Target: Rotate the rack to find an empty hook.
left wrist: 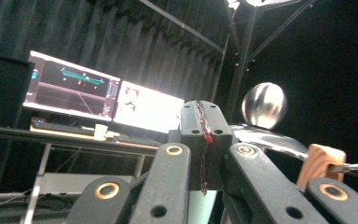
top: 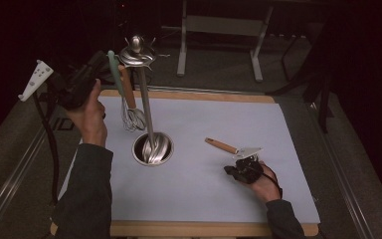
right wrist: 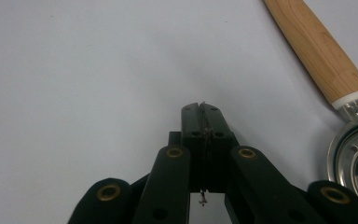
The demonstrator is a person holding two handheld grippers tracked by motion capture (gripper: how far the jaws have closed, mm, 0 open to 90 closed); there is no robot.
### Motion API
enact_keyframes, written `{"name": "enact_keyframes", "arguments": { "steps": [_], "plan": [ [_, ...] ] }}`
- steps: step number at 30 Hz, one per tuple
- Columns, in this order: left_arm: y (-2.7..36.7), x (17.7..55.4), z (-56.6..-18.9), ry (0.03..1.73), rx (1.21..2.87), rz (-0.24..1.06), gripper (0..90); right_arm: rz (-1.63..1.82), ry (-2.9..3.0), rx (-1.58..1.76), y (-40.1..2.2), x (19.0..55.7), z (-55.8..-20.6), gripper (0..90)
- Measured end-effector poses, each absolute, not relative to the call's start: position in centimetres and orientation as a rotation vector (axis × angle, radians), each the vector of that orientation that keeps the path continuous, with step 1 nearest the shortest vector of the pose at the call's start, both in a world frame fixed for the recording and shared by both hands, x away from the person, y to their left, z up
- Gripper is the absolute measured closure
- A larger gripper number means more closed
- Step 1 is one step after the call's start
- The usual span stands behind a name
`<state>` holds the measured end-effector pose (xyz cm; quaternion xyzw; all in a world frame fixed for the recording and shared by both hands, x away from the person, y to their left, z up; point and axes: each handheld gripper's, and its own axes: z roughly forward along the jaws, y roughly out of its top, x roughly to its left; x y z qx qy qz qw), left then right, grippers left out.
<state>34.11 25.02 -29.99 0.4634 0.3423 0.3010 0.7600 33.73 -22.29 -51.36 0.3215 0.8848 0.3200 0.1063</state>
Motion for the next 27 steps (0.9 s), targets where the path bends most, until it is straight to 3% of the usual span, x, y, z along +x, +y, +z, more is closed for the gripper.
{"name": "enact_keyframes", "arguments": {
  "steps": [27],
  "plan": [
    [24.7, 35.1, -29.1, 0.78, 1.044, 0.683, 90.0, 0.936, 2.603, 0.949, -22.4, 33.7, -51.4, 89.1]
  ]
}}
